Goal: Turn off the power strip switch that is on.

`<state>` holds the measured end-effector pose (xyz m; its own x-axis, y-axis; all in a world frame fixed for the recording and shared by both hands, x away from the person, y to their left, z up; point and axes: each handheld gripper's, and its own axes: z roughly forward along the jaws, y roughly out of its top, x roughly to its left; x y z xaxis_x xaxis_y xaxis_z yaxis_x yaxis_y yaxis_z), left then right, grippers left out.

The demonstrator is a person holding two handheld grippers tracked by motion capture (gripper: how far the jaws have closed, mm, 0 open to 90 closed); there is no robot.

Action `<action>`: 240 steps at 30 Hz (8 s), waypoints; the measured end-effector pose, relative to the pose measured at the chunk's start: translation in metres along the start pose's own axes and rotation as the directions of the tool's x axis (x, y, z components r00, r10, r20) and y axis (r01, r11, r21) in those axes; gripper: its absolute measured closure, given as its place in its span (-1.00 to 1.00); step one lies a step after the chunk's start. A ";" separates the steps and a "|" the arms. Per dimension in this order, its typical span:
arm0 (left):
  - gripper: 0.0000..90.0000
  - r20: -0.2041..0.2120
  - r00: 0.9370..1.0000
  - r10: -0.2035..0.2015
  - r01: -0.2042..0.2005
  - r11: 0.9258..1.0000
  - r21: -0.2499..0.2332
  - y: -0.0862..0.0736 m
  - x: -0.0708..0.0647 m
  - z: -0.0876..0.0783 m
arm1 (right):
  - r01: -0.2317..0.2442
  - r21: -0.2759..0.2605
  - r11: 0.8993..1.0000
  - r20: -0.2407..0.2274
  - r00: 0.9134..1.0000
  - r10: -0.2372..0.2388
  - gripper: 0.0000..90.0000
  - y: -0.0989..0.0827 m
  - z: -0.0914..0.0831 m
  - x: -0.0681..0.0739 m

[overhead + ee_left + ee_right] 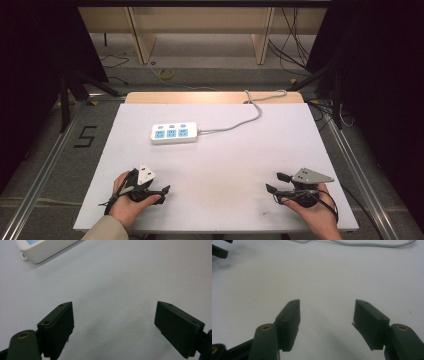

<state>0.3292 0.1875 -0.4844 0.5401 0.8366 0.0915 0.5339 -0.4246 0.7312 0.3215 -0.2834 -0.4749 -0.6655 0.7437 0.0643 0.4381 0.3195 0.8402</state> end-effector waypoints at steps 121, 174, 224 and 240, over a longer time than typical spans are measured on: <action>0.99 -0.145 0.988 -0.058 0.063 0.997 0.033 0.057 0.043 0.024 | 0.016 -0.003 1.000 0.001 1.000 -0.016 -0.13 0.002 0.001 0.005; 1.00 -0.173 0.984 -0.049 0.063 0.995 0.075 0.084 0.066 0.040 | 0.017 0.000 1.000 0.003 1.000 -0.017 -0.13 0.001 0.002 0.005; 1.00 -0.174 0.984 -0.045 0.069 0.988 0.138 0.114 0.088 0.059 | 0.012 0.004 1.000 0.001 1.000 -0.012 -0.13 0.001 0.002 0.004; 1.00 -0.187 0.981 -0.047 0.075 0.987 0.143 0.123 0.099 0.065 | 0.015 0.007 1.000 0.001 1.000 -0.015 -0.13 0.000 0.002 0.004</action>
<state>0.4908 0.1953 -0.4297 0.3831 0.9057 0.1814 0.6606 -0.4059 0.6316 0.3205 -0.2792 -0.4754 -0.6715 0.7392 0.0511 0.4320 0.3345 0.8376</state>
